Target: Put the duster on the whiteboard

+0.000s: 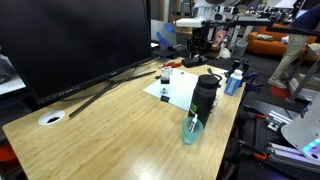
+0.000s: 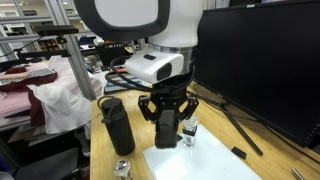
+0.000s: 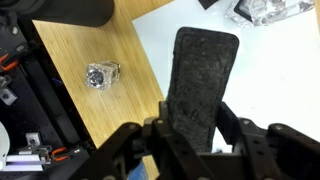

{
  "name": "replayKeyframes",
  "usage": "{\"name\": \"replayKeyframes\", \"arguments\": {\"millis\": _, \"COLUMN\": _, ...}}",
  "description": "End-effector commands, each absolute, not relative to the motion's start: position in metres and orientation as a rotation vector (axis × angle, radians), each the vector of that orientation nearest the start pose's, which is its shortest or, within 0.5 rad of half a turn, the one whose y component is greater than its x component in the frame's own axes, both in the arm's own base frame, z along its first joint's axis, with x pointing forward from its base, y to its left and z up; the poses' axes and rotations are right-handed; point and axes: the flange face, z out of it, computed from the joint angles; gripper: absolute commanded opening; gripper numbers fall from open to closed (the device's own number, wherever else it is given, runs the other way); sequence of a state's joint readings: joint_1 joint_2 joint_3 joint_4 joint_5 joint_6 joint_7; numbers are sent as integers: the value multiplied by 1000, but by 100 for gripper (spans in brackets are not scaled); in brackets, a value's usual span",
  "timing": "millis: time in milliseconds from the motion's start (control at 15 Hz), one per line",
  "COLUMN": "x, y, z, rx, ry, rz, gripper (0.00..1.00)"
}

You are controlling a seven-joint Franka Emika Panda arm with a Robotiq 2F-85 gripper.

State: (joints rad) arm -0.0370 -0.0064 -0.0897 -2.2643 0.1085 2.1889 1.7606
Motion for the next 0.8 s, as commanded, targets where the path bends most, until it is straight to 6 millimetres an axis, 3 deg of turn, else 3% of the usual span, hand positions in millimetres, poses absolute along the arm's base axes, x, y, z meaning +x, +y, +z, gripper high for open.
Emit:
{"name": "replayKeyframes", "arguments": {"millis": 0, "x": 507, "y": -61, "z": 358, "rx": -1752, "ry": 2592, "rz": 174, "gripper": 25}}
{"name": "replayKeyframes", "arguments": {"millis": 200, "x": 517, "y": -66, "z": 343, "rx": -1711, "ry": 2654, "rz": 166, "gripper": 25}}
{"name": "replayKeyframes", "arguments": {"millis": 733, "x": 559, "y": -87, "z": 278, "rx": -1426, "ry": 2841, "rz": 80, "gripper": 25}}
